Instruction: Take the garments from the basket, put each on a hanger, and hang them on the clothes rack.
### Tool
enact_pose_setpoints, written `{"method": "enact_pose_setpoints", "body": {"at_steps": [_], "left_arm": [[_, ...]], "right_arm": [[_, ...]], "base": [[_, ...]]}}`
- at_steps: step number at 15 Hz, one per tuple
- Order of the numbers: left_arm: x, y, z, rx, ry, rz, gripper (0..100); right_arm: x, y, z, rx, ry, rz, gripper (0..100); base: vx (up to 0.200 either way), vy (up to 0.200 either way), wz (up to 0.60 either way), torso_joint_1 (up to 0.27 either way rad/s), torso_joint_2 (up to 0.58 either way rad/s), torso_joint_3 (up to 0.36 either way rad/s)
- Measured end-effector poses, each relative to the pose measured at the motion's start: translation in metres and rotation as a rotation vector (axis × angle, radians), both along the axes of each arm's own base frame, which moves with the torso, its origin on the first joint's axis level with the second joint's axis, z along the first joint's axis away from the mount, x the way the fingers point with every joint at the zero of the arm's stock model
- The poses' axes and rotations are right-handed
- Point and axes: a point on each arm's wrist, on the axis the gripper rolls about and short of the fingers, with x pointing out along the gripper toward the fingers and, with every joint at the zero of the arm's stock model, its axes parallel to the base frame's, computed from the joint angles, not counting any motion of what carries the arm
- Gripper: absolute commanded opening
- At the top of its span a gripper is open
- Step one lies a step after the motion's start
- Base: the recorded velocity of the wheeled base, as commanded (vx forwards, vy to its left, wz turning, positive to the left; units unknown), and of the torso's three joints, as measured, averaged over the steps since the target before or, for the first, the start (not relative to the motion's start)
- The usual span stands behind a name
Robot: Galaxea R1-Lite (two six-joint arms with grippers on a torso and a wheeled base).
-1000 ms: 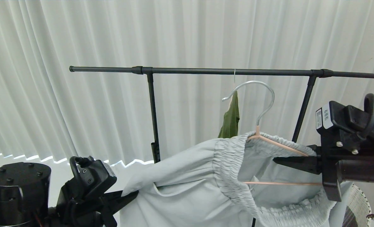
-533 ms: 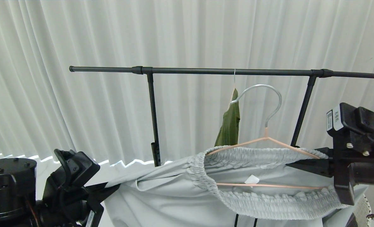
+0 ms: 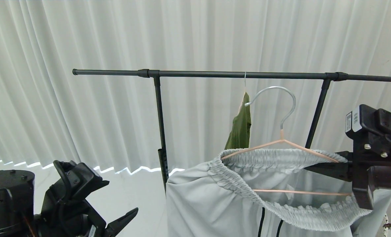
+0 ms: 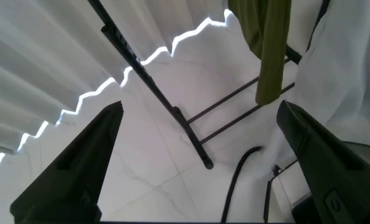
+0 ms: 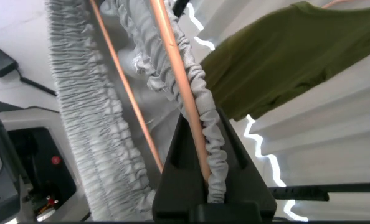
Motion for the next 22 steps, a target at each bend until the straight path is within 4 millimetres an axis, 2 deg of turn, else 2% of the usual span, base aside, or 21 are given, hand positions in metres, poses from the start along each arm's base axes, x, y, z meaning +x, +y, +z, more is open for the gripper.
{"method": "enact_pose_setpoints", "body": {"at_steps": [11,17,20,22], "left_arm": [[-0.008,0.005,0.01,-0.023,-0.063,0.023,100],[-0.006,0.021,0.01,-0.013,-0.072,0.132,100],[-0.005,0.029,0.01,-0.01,-0.071,0.188,100],[-0.004,0.033,0.01,-0.008,-0.071,0.215,100]], "right_arm": [[0.007,-0.019,-0.006,-0.045,0.057,-0.136,0],[-0.003,-0.028,-0.016,-0.023,0.223,-0.376,0],[-0.006,-0.035,-0.02,-0.003,0.286,-0.572,0],[-0.006,-0.038,-0.019,0.033,0.306,-0.644,0]], "base": [[0.0,0.0,0.0,0.0,0.0,0.0],[0.0,0.0,0.0,0.0,0.0,0.0],[0.0,0.0,0.0,0.0,0.0,0.0],[0.0,0.0,0.0,0.0,0.0,0.0]]}}
